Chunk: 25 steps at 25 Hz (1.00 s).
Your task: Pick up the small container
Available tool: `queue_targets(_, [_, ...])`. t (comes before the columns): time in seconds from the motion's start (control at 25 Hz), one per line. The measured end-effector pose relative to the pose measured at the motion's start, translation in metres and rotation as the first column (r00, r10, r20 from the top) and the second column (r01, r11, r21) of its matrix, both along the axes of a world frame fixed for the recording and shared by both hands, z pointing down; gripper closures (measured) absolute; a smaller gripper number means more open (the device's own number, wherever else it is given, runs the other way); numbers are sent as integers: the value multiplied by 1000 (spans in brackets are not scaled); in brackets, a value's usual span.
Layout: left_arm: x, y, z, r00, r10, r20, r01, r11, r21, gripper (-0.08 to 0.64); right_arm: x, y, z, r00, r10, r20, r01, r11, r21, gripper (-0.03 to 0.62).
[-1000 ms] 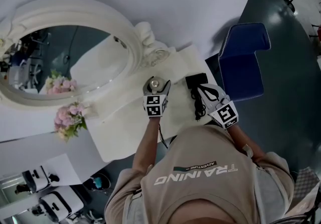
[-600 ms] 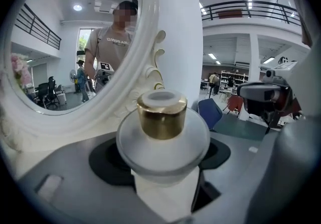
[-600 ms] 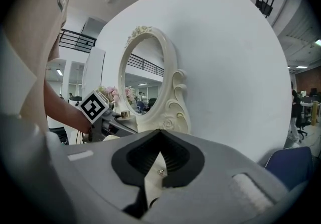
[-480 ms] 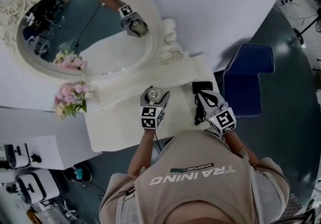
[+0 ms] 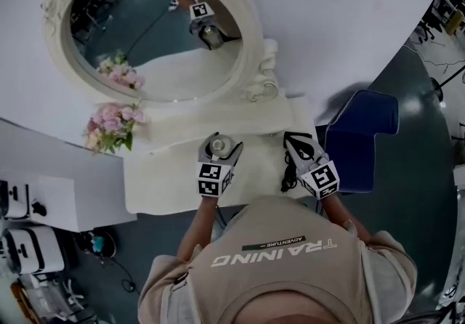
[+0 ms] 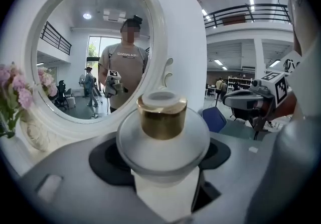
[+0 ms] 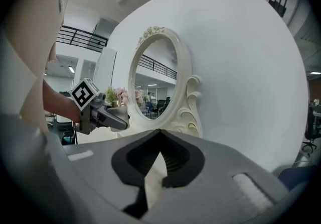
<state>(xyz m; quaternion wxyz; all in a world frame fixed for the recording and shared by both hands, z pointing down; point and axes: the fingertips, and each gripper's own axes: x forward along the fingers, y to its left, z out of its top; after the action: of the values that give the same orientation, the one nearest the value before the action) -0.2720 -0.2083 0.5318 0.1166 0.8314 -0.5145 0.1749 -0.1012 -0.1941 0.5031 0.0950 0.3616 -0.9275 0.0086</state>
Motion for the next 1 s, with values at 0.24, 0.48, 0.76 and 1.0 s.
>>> queue_targets(0.24, [-6,5,-13,1000,-9,-10,10,1000,11,207,-10,-1,-12,1000,-13,13,12,1000,19,589])
queue_targets(0.48, [-3,10,-18,1000,7,-26,-6,1000,28,207,-6,0,-18,1000,8,18,-9,1000,29,589])
queue_targets(0.76, [9,9,-16,998,31,-64,-30,999,20,207,6,4,-13,1000,28,-4,-28,999,32,589])
queue_targets(1.0, [12,5,-15,997,46,-62,-45,999,27,207,7,5,-13,999,33,3,-33,998,51,589])
